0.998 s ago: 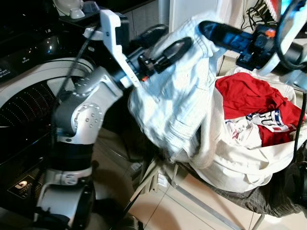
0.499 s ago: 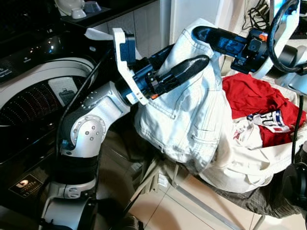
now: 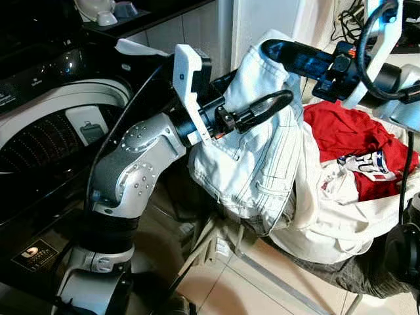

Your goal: Clothes washing

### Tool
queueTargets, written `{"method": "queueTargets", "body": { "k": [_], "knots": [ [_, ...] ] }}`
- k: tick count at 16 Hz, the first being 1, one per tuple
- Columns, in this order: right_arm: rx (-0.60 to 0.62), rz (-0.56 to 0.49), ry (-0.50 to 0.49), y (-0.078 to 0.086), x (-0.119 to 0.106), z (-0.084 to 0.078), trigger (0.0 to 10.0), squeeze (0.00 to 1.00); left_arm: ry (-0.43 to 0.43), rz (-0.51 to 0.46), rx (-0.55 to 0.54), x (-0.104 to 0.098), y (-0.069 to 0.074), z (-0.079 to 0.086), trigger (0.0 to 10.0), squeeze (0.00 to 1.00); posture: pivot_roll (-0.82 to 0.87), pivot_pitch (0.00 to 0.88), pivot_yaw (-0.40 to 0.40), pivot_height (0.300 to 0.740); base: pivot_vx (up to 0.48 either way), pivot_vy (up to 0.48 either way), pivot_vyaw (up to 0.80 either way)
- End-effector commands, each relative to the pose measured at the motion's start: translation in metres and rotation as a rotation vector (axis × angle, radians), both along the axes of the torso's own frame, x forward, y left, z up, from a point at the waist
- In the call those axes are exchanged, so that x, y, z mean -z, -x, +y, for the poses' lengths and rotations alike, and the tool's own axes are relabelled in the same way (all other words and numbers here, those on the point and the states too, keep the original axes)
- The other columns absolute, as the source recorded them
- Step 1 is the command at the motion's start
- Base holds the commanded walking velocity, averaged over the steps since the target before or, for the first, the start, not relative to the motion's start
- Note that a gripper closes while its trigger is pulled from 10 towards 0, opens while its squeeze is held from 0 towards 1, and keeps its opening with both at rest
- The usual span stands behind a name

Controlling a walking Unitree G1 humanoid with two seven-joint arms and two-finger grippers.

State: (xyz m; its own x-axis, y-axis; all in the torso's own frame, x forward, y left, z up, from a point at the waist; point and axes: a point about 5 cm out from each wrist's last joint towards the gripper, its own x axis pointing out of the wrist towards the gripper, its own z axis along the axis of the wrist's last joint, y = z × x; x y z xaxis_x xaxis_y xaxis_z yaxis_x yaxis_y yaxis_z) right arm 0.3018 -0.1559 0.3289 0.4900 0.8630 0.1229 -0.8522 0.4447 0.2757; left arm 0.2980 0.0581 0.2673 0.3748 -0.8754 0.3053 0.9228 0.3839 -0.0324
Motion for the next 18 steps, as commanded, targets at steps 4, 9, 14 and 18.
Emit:
{"method": "queueTargets", "body": {
  "k": [4,9,14,18],
  "knots": [
    [-0.043,-0.065,-0.040,0.005,-0.011,0.006,0.0,0.00,-0.081,0.081,0.024,0.020,-0.001,-0.012,0.0,0.00,-0.01,0.000,0.068,0.740,0.000,0.000,0.00],
    [-0.041,-0.068,-0.043,0.006,-0.012,0.006,0.0,0.00,-0.097,0.123,-0.040,0.025,-0.008,-0.008,0.0,0.00,-0.01,0.000,0.071,0.740,0.000,0.000,0.00],
    [-0.026,-0.075,-0.035,0.005,-0.012,0.006,0.0,0.00,-0.079,0.139,-0.107,0.024,-0.015,-0.002,0.0,0.00,-0.01,0.000,0.074,0.740,0.000,0.000,0.00],
    [0.012,-0.095,-0.037,0.002,-0.013,0.004,10.0,0.25,-0.007,0.115,-0.278,0.014,-0.032,0.013,0.0,0.00,-0.01,0.000,0.077,0.740,0.000,0.000,0.00]
  ]
}}
